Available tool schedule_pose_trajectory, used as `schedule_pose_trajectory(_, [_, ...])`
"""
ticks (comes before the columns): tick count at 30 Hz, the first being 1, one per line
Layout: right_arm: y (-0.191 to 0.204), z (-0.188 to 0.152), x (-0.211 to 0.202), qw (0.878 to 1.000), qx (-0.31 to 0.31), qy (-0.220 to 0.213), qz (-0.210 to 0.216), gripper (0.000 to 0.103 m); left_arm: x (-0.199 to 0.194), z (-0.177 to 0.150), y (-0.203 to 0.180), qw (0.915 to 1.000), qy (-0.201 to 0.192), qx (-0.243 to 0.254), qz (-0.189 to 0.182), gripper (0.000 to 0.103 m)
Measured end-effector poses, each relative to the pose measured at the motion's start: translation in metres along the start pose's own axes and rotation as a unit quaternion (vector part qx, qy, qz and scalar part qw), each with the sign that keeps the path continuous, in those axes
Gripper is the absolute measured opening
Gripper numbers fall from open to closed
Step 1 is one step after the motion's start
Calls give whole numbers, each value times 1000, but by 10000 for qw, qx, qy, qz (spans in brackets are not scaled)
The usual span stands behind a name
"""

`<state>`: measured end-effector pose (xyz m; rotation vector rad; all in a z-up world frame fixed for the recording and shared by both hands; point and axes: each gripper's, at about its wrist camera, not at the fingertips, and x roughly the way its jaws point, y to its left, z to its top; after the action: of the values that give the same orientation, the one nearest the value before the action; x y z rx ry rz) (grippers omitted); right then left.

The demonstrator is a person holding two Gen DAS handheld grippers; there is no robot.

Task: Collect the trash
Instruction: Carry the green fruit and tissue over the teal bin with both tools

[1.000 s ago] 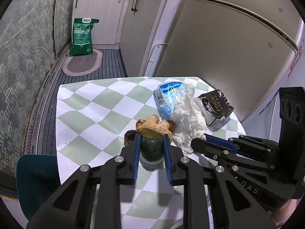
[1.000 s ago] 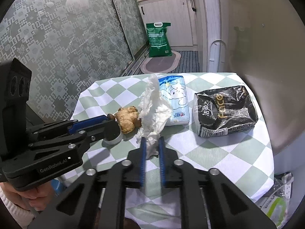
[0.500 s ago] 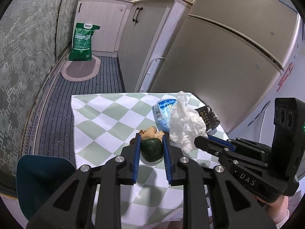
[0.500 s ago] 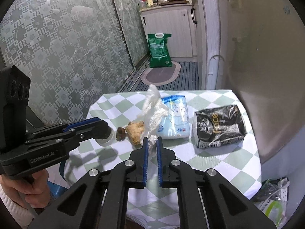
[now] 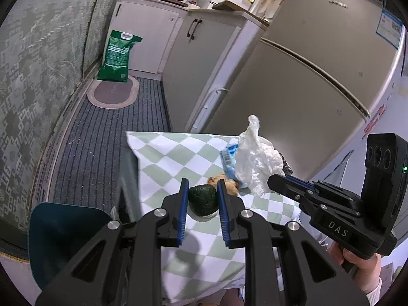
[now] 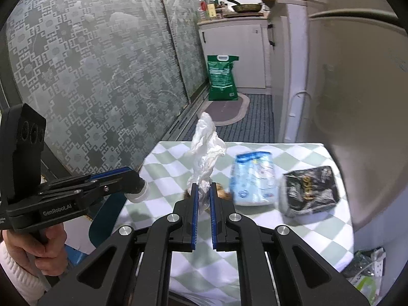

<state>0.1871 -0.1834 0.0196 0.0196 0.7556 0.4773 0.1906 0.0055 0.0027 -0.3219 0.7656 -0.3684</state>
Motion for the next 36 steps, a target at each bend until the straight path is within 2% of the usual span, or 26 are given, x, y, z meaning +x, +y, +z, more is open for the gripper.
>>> schedule_pose_trajectory(9, [35, 7, 8, 9995, -174, 14, 250, 8, -31, 1, 37, 9996, -72, -258, -10, 24])
schedule_pose_trajectory(24, [105, 10, 34, 9957, -560, 235, 696, 8, -68, -9, 120, 9974, 22, -629, 350, 24])
schedule_pose_trajectory(31, [136, 8, 52, 9927, -714, 393, 888, 8, -61, -30, 150, 9948, 365, -664, 674, 24])
schedule_pose_trajectory(36, [155, 4, 68, 9904, -831, 555, 957, 8, -40, -56, 169, 9898, 867, -542, 993, 24])
